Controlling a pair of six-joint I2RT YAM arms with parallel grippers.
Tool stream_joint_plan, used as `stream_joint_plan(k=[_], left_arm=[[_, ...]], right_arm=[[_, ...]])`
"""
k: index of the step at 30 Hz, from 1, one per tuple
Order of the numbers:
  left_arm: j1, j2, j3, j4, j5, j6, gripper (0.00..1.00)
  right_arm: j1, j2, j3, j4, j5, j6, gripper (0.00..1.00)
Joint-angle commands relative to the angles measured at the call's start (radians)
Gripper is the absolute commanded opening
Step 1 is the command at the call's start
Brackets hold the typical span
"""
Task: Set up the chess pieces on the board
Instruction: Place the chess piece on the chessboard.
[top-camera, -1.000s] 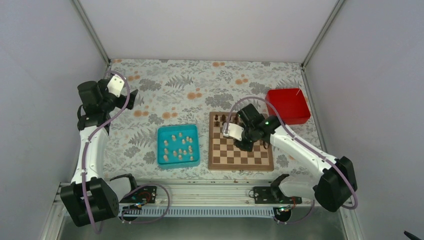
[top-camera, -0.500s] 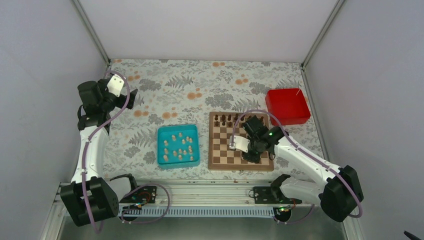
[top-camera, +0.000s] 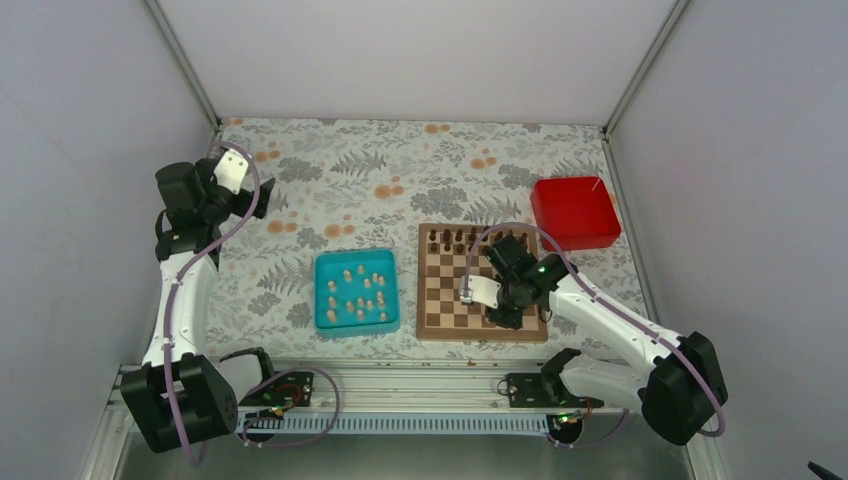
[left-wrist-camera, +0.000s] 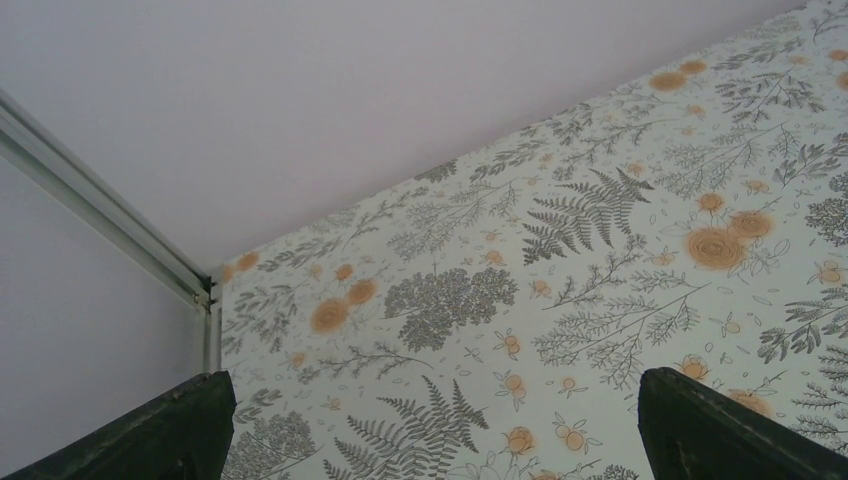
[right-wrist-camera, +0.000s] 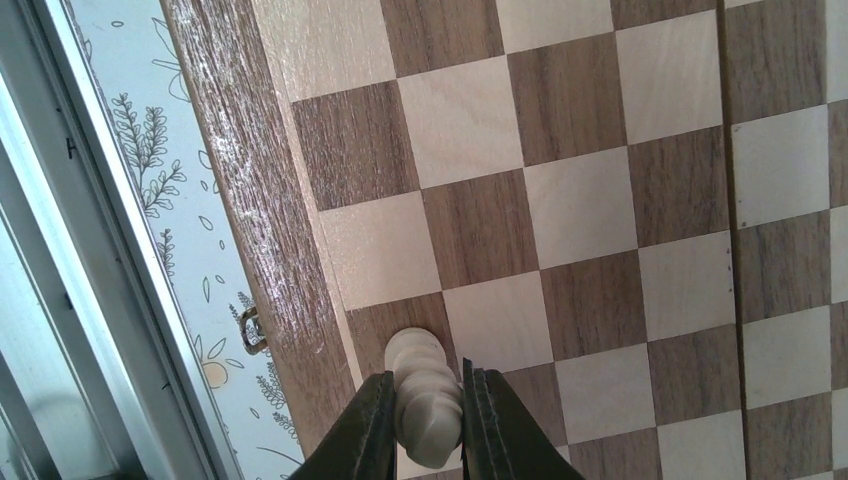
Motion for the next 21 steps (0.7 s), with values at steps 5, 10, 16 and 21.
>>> stream_joint_plan(k=[5,10,16,21], left_arm=[[0.002,-0.003,-0.005,0.015,-0.004,-0.001,1.00],[0.002,0.002,-0.012,0.020,-0.007,-0.003,1.00],[0.001,0.003,-0.014,0.021,-0.012,0.001,1.00],[0.002,0.005,-0.018,0.025,-0.015,0.002,1.00]], right_arm=[[-0.006,0.003,-0.001,-0.018,-0.022,-0.027,0.05],[-0.006,0.003,-0.006,-0.007,-0.025,-0.030,0.06],[-0.006,0.013,-0.003,-0.010,-0.036,-0.035,0.06],[-0.006,0.013,0.000,-0.014,-0.047,-0.043,0.06]])
